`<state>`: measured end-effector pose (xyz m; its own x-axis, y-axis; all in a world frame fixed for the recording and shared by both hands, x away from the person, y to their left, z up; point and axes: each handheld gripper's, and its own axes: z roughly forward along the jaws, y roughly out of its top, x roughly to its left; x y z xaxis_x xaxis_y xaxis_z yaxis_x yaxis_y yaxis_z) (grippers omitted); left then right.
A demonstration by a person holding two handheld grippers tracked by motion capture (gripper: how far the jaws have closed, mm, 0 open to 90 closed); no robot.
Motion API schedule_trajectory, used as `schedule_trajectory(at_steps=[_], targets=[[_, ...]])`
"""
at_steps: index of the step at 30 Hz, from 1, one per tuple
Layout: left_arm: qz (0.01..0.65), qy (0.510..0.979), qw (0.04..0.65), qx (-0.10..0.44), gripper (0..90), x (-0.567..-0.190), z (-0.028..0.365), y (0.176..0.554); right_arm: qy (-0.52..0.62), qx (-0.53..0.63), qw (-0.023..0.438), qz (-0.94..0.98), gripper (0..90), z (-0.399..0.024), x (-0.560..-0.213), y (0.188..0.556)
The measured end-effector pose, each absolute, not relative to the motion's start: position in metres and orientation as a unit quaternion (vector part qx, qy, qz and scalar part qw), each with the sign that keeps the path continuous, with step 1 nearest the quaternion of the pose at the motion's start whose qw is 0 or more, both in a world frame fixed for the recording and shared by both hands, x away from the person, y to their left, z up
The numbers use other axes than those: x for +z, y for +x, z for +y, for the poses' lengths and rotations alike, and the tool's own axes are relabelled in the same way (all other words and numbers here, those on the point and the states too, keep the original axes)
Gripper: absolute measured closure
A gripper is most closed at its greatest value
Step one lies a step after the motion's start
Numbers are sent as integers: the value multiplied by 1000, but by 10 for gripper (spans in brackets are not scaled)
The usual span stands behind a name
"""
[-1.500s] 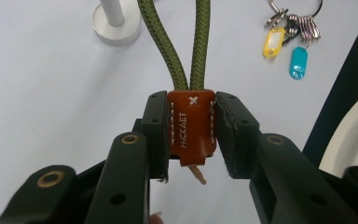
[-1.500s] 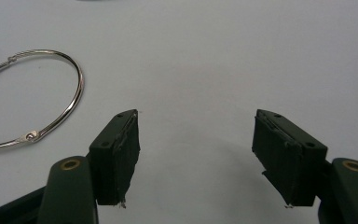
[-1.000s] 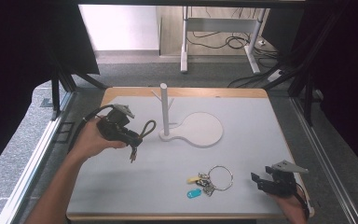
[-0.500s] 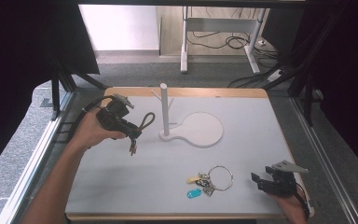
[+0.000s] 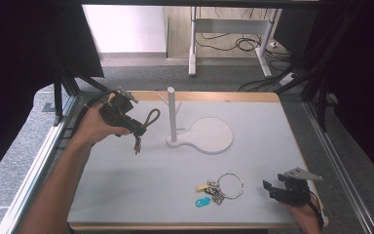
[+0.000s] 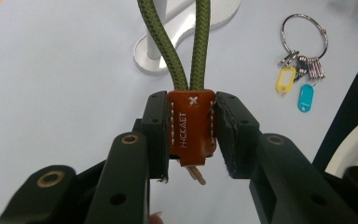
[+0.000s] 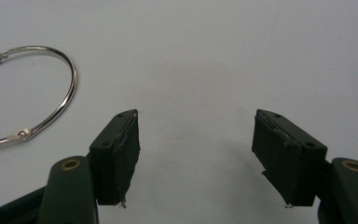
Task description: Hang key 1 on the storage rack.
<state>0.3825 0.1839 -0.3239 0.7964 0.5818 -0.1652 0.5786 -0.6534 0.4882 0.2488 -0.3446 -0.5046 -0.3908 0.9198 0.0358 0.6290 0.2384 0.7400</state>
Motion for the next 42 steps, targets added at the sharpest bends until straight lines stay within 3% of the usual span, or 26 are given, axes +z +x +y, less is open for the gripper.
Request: schedule_trajectory(at_steps=[42], targets=[[349,890,293,-1,668,-305,190,432,511,339,210,761,324,-344,-508,250]])
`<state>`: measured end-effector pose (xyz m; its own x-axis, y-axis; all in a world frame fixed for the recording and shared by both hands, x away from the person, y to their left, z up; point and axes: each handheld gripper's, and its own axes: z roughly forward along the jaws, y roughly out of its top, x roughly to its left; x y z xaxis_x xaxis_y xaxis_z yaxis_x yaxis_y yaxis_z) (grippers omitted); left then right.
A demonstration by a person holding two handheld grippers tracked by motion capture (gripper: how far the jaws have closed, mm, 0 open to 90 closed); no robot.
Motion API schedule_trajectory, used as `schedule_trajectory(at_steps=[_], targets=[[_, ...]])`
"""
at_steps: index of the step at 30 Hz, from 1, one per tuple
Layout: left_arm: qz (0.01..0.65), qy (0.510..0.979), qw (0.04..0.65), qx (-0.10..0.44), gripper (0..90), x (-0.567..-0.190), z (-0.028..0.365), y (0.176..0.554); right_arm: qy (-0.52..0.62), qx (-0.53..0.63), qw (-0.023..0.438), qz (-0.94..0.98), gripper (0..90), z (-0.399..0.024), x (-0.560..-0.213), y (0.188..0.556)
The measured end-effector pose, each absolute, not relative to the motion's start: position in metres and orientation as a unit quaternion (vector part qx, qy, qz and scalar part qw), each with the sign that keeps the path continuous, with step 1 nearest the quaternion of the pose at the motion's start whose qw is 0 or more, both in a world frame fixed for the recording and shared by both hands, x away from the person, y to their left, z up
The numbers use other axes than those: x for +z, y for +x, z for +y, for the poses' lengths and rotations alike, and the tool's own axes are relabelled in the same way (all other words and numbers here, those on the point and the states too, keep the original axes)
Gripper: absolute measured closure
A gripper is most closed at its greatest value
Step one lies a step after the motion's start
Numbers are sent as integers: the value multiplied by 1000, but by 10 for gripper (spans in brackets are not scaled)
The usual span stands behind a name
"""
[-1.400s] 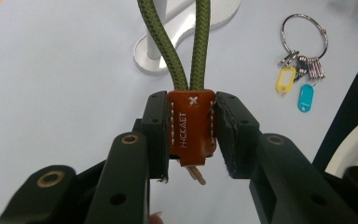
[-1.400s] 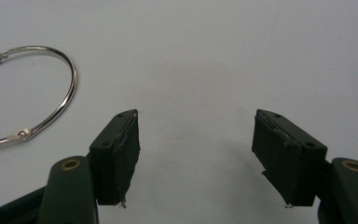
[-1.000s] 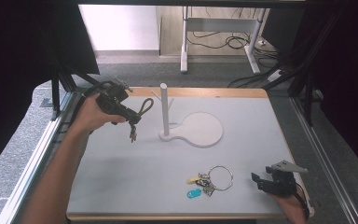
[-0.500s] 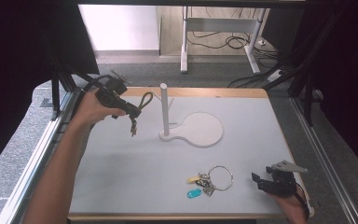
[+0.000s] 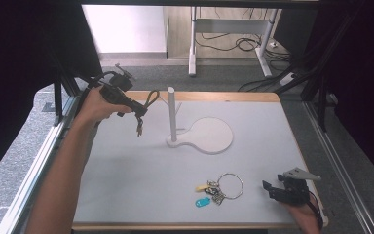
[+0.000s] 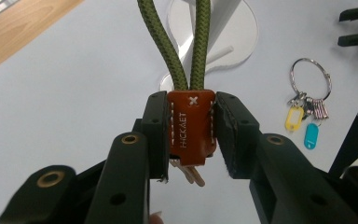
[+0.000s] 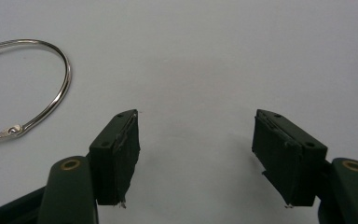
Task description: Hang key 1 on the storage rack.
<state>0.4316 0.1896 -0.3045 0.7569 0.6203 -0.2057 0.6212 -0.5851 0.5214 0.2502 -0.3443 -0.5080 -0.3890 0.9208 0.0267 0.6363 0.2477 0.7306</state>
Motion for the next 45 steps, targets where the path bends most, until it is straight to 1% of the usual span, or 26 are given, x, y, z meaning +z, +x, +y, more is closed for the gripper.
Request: schedule_trajectory(at_steps=[12,34,45], targets=[[352,891,285,-8,668,-310,184,443,511,335,208,764,324,-344,-509,251],[344,897,278,-12,668,-322,168,445,510,334,208,765,324,-344,-509,251],[338,899,277,-15,667,-337,162,445,509,333,208,766,324,-343,-510,251]])
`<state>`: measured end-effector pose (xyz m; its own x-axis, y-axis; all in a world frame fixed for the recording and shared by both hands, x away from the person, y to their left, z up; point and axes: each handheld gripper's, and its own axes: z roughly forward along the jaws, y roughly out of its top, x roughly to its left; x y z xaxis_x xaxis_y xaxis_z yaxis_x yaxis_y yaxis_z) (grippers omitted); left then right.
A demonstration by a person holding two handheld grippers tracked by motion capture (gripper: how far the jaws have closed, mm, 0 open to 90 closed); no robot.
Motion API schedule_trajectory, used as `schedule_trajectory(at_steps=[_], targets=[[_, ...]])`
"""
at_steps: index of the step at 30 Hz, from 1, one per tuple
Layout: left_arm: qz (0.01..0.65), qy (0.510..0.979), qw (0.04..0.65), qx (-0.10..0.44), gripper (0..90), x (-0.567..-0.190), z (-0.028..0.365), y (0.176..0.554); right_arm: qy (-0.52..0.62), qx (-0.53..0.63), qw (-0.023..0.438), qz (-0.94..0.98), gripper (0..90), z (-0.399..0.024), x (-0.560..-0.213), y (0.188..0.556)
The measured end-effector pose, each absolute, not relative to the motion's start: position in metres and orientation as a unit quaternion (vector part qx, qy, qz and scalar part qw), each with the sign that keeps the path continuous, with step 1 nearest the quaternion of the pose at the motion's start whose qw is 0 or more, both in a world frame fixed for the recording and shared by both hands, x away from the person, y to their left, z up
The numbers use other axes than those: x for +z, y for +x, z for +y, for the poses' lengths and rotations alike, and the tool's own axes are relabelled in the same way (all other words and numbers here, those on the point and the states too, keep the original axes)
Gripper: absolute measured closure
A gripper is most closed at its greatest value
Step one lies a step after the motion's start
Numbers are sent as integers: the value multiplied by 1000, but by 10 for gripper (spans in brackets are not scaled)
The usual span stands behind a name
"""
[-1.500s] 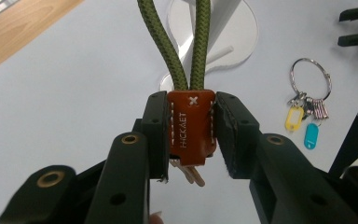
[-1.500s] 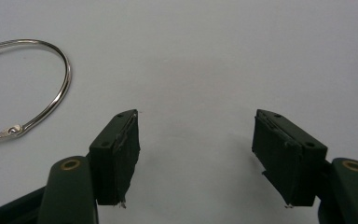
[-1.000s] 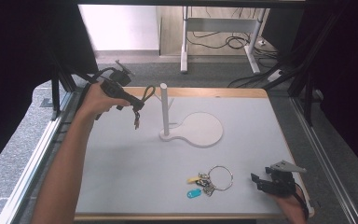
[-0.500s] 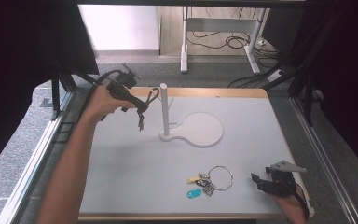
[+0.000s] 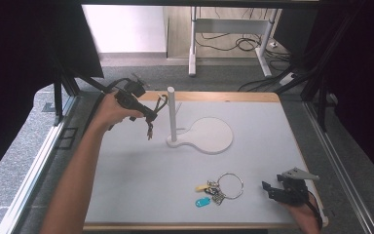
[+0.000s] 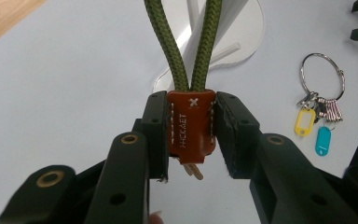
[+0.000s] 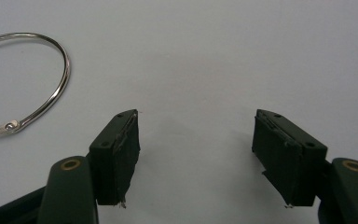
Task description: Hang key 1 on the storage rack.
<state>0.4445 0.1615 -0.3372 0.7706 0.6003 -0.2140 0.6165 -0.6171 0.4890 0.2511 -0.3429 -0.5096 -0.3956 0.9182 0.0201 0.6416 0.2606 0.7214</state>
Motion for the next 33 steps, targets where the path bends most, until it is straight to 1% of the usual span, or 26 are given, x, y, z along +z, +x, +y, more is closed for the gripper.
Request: schedule_trajectory(at_steps=[9,17,20,21,28,33], targets=[[333,904,267,-8,664,-344,151,444,503,335,217,766,327,-342,-507,250],[332,904,269,-10,661,-349,150,443,505,333,214,767,326,-343,-508,250],[333,903,273,3,638,-348,150,441,505,332,214,767,326,-342,-509,250],[334,900,281,6,594,-347,150,440,505,331,214,768,326,-342,-509,250],[334,896,290,27,526,-336,159,422,505,331,215,768,326,-342,-508,250],[325,893,309,41,496,-336,166,397,503,333,216,768,325,-342,-507,249]])
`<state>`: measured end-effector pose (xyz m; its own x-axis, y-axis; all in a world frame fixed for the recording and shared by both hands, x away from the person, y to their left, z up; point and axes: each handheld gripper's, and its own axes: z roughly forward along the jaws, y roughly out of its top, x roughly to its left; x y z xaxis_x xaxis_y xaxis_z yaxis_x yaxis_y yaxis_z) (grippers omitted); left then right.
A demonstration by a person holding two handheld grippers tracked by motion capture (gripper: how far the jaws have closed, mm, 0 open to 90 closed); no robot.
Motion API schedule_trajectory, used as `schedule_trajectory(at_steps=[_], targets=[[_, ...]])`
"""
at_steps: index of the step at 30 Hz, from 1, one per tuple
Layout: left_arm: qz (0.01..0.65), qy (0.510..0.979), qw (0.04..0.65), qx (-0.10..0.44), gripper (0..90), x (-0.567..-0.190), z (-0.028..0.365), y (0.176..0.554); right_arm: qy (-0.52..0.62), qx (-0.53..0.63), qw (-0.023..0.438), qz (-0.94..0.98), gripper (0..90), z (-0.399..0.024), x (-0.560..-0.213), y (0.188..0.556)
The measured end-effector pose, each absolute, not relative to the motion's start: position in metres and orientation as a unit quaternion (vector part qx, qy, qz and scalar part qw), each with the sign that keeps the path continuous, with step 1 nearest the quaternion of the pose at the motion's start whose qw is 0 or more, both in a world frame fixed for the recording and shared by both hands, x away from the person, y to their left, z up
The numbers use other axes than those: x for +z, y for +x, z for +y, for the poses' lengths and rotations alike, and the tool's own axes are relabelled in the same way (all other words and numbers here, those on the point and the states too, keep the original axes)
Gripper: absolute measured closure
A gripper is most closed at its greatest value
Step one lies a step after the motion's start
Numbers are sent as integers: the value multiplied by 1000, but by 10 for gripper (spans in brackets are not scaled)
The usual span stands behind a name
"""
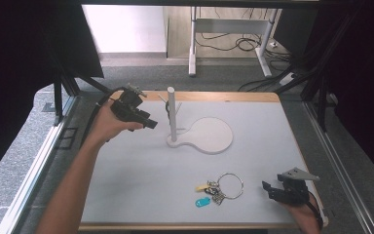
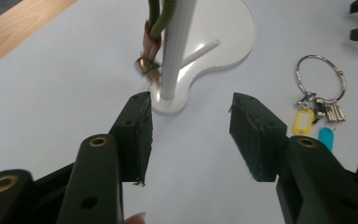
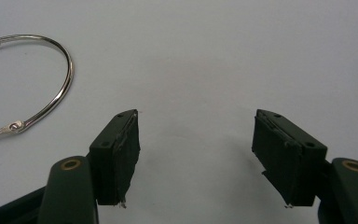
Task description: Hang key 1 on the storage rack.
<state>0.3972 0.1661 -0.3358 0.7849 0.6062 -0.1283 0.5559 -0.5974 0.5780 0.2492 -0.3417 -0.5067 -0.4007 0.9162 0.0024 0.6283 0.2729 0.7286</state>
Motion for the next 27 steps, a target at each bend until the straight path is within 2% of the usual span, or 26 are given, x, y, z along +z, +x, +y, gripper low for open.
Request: schedule_trajectory(at_steps=[15,27], targets=[[288,894,337,59,486,-361,175,339,500,335,212,770,325,-342,-506,249],[304,890,335,62,487,-414,191,293,494,333,212,775,325,-338,-505,248]])
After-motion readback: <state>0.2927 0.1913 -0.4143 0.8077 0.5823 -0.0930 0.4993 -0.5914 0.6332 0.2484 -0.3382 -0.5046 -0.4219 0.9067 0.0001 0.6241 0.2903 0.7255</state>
